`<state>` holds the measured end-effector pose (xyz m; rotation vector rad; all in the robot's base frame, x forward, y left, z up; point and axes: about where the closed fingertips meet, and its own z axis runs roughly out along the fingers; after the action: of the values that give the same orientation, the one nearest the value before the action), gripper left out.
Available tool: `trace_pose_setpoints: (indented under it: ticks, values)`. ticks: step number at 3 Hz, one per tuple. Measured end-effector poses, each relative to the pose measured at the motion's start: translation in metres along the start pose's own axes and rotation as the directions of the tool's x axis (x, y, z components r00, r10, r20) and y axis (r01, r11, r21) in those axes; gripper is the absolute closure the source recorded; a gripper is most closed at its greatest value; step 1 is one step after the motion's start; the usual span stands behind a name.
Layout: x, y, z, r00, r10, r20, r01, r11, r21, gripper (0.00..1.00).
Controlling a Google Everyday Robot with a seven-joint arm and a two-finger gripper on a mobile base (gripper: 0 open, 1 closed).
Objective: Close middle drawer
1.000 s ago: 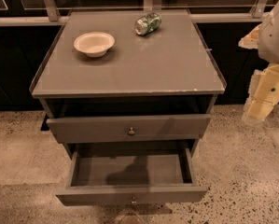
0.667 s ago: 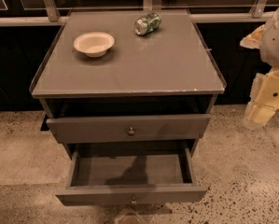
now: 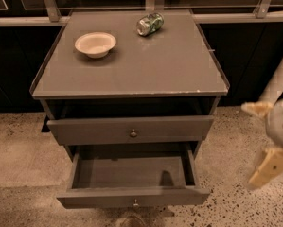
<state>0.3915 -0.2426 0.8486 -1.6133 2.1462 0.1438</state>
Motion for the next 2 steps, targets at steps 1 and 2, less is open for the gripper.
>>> trace_pose_setpoints:
  ticks: [1, 2]
  values:
    - [0.058, 0.038, 0.1, 0.982, 0.117, 0.149, -0.104, 0.9903, -0.092, 0.0]
    - [0.081, 0.038, 0.141, 0.971, 0.159, 0.176, -0.143, 0.9847, -0.1, 0.15]
